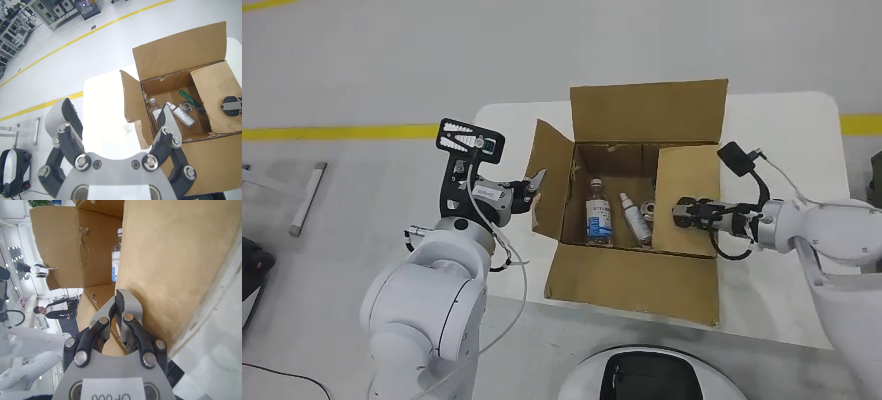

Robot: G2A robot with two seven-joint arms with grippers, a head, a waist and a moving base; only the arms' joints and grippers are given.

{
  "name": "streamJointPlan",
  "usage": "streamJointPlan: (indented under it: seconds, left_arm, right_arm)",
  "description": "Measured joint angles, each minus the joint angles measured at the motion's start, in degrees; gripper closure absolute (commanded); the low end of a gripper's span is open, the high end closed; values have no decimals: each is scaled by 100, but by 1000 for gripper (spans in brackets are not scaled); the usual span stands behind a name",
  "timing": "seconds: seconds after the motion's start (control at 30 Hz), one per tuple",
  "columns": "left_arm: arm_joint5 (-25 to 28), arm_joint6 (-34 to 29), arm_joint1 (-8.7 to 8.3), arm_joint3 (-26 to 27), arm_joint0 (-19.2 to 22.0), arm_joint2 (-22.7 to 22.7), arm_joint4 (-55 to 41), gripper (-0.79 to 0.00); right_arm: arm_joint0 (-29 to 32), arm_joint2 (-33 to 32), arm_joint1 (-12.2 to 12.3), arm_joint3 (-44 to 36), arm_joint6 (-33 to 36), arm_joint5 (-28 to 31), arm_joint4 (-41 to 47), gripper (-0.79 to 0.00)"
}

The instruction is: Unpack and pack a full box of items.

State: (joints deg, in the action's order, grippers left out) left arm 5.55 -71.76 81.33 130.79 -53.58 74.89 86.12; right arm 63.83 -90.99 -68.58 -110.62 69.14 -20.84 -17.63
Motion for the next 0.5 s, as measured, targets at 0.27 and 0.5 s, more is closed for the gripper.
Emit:
streamJointPlan:
  seconds: [0.27, 0.5]
  left_arm:
    - [0, 0, 0, 0, 0, 0, 0, -785]
    - [0, 0, 0, 0, 0, 0, 0, -785]
  right_arm:
    - [261, -975, 159, -1567, -922, 687, -1035, 0]
    - [909, -1466, 211, -2116, -1460, 1321, -1624, 0]
